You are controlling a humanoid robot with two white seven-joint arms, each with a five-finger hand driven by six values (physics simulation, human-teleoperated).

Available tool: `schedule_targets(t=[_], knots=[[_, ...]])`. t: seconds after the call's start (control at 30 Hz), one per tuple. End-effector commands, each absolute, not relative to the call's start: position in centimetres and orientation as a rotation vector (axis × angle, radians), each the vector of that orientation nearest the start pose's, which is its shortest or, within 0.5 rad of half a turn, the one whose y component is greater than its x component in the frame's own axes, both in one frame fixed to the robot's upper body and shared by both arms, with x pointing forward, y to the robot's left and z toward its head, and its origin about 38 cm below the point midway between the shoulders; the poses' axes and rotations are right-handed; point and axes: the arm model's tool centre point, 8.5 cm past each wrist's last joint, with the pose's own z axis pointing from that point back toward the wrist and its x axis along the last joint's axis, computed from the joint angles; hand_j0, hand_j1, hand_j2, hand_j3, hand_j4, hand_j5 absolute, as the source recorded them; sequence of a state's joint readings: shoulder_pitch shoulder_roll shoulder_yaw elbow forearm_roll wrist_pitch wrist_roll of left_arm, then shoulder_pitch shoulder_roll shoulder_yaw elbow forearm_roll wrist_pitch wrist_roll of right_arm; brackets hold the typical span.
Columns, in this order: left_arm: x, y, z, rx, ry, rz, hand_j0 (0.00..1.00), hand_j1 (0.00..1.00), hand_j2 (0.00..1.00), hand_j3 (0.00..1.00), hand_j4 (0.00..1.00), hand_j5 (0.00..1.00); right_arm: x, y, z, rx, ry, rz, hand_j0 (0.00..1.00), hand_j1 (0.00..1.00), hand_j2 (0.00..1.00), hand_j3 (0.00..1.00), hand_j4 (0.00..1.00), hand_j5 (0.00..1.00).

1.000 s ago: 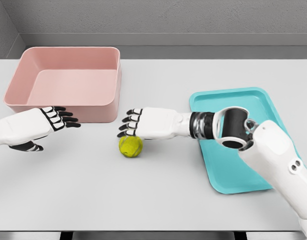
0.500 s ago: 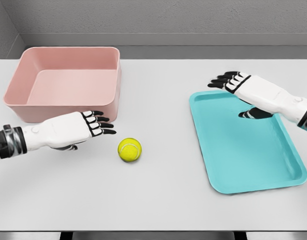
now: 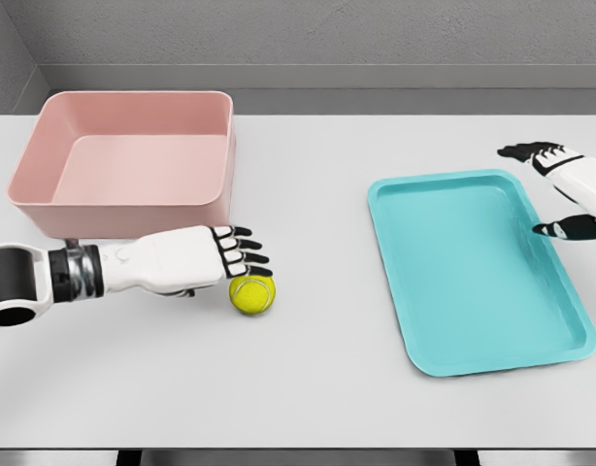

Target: Put the tennis from the blue tray into the pink basket with both arms

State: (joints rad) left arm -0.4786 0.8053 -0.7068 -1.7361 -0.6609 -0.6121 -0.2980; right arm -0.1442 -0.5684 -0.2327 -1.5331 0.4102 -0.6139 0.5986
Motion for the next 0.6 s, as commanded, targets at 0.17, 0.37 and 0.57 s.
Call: schedule_targets(t=[0.17, 0.37, 0.57], knots=[[35.6, 20.0, 16.5, -0.328, 1.941, 2.760, 1.00, 1.00, 1.00, 1.00, 1.00, 1.00, 37.2, -41.0, 20.7, -0.592, -1.626, 1.428, 1.00, 1.00, 1.00, 1.00, 1.00, 1.00], [35.8, 19.5, 16.2, -0.312, 1.937, 2.760, 1.00, 1.00, 1.00, 1.00, 1.00, 1.00, 37.2, -40.9, 20.7, -0.591, -1.627, 1.427, 1.00, 1.00, 1.00, 1.00, 1.00, 1.00], [36.1, 19.0, 15.5, -0.289, 1.935, 2.774, 1.00, 1.00, 1.00, 1.00, 1.00, 1.00, 37.2, -40.9, 20.6, -0.590, -1.626, 1.426, 1.00, 1.00, 1.00, 1.00, 1.00, 1.00]])
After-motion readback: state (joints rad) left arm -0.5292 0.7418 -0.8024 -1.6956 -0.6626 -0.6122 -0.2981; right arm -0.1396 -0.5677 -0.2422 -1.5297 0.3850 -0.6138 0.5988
